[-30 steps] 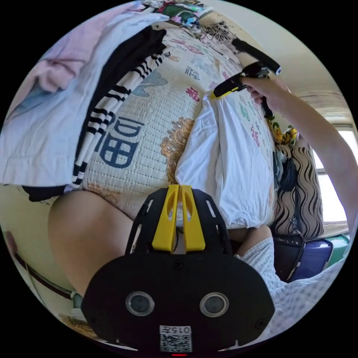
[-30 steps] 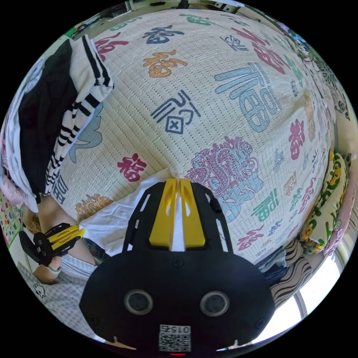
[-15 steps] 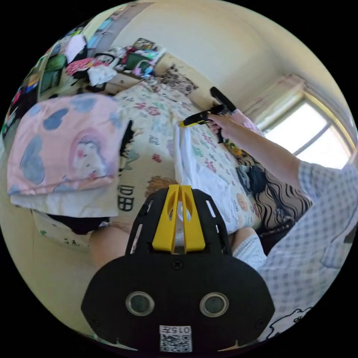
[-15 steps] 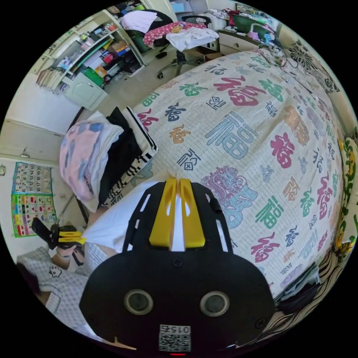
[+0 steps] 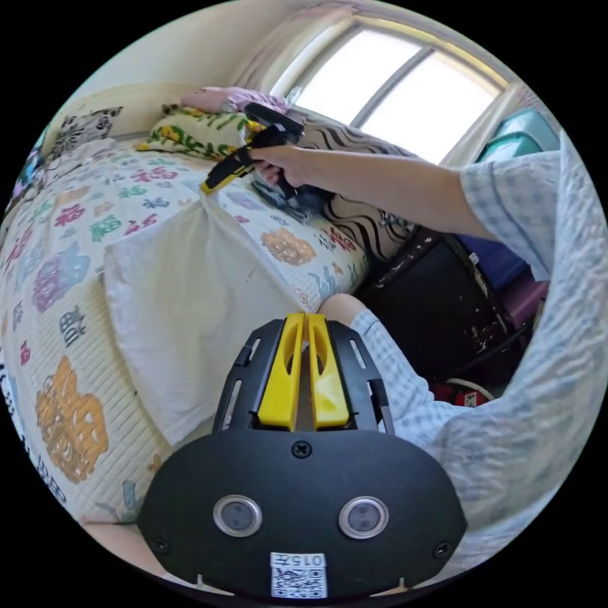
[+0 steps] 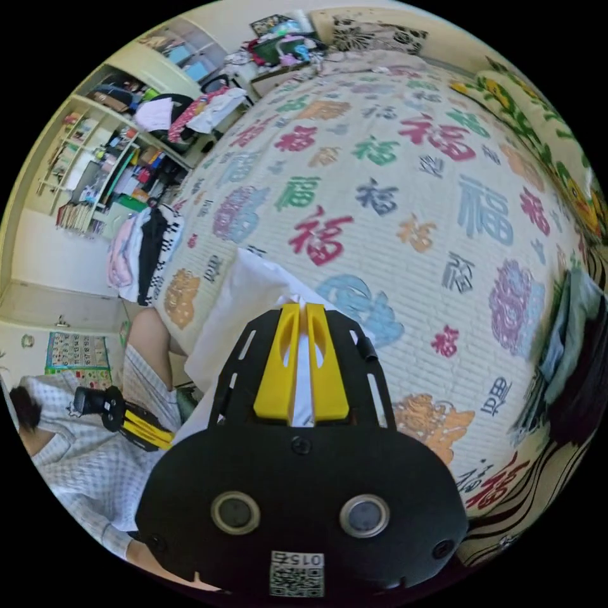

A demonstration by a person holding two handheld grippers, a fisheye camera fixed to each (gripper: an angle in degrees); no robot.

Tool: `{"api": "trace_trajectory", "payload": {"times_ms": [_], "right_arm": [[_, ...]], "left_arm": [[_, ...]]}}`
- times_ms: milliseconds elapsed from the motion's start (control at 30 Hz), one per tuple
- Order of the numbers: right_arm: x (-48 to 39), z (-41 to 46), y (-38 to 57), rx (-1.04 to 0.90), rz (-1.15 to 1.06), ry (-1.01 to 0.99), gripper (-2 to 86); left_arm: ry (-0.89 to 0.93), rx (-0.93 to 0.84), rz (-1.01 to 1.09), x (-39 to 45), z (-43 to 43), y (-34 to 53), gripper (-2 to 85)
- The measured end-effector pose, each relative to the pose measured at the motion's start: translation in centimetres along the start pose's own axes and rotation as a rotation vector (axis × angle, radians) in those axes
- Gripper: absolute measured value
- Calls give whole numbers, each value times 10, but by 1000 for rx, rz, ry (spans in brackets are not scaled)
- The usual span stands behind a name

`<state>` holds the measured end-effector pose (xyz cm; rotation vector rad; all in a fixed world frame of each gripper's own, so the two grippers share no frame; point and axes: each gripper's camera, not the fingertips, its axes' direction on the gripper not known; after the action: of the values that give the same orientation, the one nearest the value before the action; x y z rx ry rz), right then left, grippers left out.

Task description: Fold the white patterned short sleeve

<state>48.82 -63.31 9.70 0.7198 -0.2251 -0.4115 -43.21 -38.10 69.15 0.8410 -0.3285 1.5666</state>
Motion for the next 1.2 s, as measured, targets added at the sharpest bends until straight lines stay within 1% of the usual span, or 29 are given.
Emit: {"api": "trace_trajectory", "payload": {"times_ms": [100, 167, 267, 367, 433, 467, 533, 567, 633, 700, 733, 800, 833, 900, 967, 1033, 1100, 1200], "right_arm": [[35, 2, 19, 0, 17, -17, 11], [51, -1, 28, 21, 25, -55, 17], [74, -12, 43, 49, 31, -55, 43], [103, -25, 63, 49, 115, -56, 61], [117, -39, 79, 72, 163, -65, 67], [124, -50, 91, 89, 177, -66, 68], [131, -68, 109, 112, 209, -5, 68], [134, -80, 121, 135, 224, 37, 68], [139, -97, 138, 179, 243, 57, 68], [146, -114, 156, 226, 259, -20, 69], [147, -116, 159, 236, 259, -46, 70], [149, -122, 166, 247, 254, -97, 74], [149, -122, 166, 240, 252, -97, 76], [152, -120, 165, 210, 270, -103, 82], [158, -119, 167, 202, 293, -146, 80], [163, -119, 169, 192, 312, -185, 61], [164, -126, 174, 187, 300, -195, 22], [167, -140, 179, 194, 307, -145, 10]], "left_arm": [[-10, -93, 26, 7, 59, -14, -5], [-31, -138, 35, 10, 87, -19, -4], [-61, -195, 56, 10, 128, -25, 3], [-87, -267, 120, 7, 169, -30, 24], [-69, -315, 155, 4, 188, -33, 42], [-30, -326, 166, 0, 192, -38, 51], [38, -296, 180, -8, 184, -46, 57], [52, -253, 176, -18, 171, -53, 59], [-12, -158, 140, -45, 144, -66, 61], [-183, -47, 30, -102, 108, -88, 66], [-233, -28, -4, -120, 101, -93, 71], [-390, 15, -136, -188, 84, -112, 93], [-409, 9, -159, -203, 85, -117, 98], [-427, -64, -216, -253, 99, -136, 108], [-424, -109, -227, -278, 117, -147, 102], [-434, -181, -227, -296, 138, -155, 80], [-468, -264, -213, -317, 158, -158, 39], [-395, -192, -270, -344, 149, -157, 18]]}}
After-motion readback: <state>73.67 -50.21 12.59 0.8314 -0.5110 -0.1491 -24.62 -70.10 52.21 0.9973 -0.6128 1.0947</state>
